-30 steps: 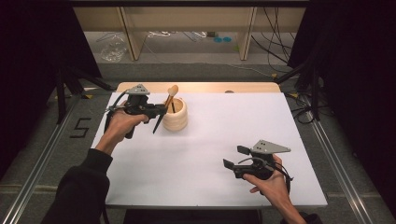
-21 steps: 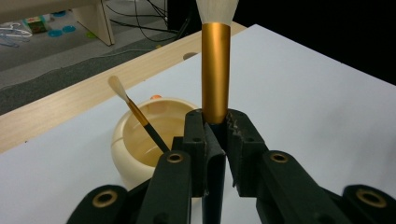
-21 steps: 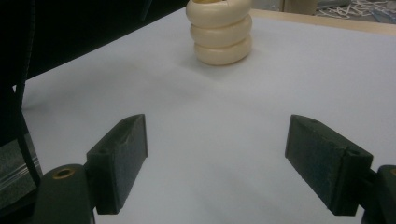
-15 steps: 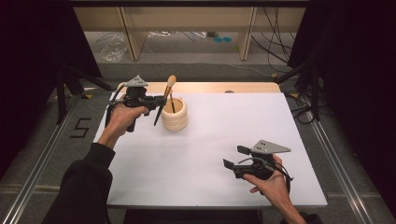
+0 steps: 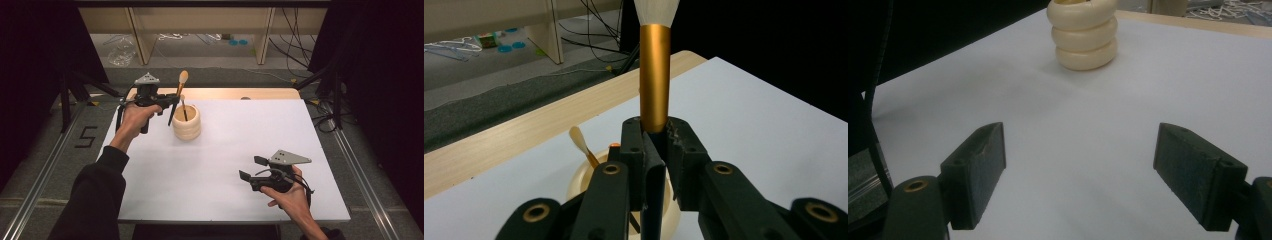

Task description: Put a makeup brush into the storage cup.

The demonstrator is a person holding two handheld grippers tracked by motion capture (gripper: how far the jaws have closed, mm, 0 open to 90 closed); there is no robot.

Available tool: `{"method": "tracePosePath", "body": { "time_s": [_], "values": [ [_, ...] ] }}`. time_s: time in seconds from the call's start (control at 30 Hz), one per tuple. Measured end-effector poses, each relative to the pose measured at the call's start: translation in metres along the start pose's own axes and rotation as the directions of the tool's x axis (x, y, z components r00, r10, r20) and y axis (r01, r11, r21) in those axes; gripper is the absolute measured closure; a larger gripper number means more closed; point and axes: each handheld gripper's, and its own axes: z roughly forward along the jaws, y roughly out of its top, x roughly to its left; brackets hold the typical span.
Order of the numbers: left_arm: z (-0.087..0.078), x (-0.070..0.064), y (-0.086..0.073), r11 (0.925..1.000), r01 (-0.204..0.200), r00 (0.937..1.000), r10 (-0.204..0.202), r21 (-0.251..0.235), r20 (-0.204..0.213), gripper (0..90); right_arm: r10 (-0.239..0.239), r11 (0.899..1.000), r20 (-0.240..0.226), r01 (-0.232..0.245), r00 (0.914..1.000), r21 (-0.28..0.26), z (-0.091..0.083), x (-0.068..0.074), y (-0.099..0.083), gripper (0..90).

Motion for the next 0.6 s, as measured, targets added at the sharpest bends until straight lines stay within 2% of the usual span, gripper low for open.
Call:
{"method": "tracePosePath", "body": {
  "time_s": [0.03, 0.13, 0.23, 0.27, 0.4, 0.43, 0.5, 0.6],
  "values": [
    [0.001, 0.001, 0.001, 1.0, -0.009, 1.0, 0.009, -0.001, -0.001, 78.9, -0.001, 1.0, 0.0, 0.001, 1.0, 0.0, 0.0, 0.0, 0.0, 22.0],
    [0.005, 0.002, 0.004, 0.9998, 0.006, 1.0, -0.006, -0.018, -0.006, 78.9, -0.015, 1.0, 0.008, 0.016, 0.9998, -0.008, 0.0, -0.001, 0.0, 22.0],
    [0.01, 0.002, 0.005, 0.9999, 0.009, 0.9998, -0.009, -0.009, -0.017, 78.9, -0.002, 1.0, -0.001, 0.002, 1.0, 0.0, 0.0, 0.0, 0.0, 22.0],
    [0.011, 0.002, 0.006, 0.9999, 0.007, 0.9998, -0.007, -0.012, -0.02, 78.9, -0.022, 1.0, 0.011, 0.023, 0.9997, -0.013, 0.0, -0.001, 0.0, 22.0],
    [0.017, 0.003, 0.011, 0.9997, 0.009, 0.9997, -0.009, -0.025, -0.024, 78.9, -0.014, 1.0, 0.006, 0.014, 0.9999, -0.006, 0.0, -0.001, 0.0, 22.0],
    [0.018, 0.003, 0.012, 0.9995, 0.011, 0.9995, -0.011, -0.03, -0.029, 78.9, -0.001, 1.0, -0.002, 0.001, 1.0, 0.0, 0.0, 0.0, 0.0, 22.0],
    [0.021, 0.004, 0.014, 0.9986, 0.021, 0.999, -0.023, -0.048, -0.039, 78.9, -0.024, 1.0, 0.009, 0.024, 0.9997, -0.013, 0.0, -0.001, 0.0, 22.0],
    [0.026, 0.006, 0.013, 0.9983, 0.026, 0.998, -0.029, -0.052, -0.056, 78.9, -0.022, 1.0, 0.008, 0.022, 0.9997, -0.012, 0.0, -0.001, 0.0, 22.0]
  ]
}}
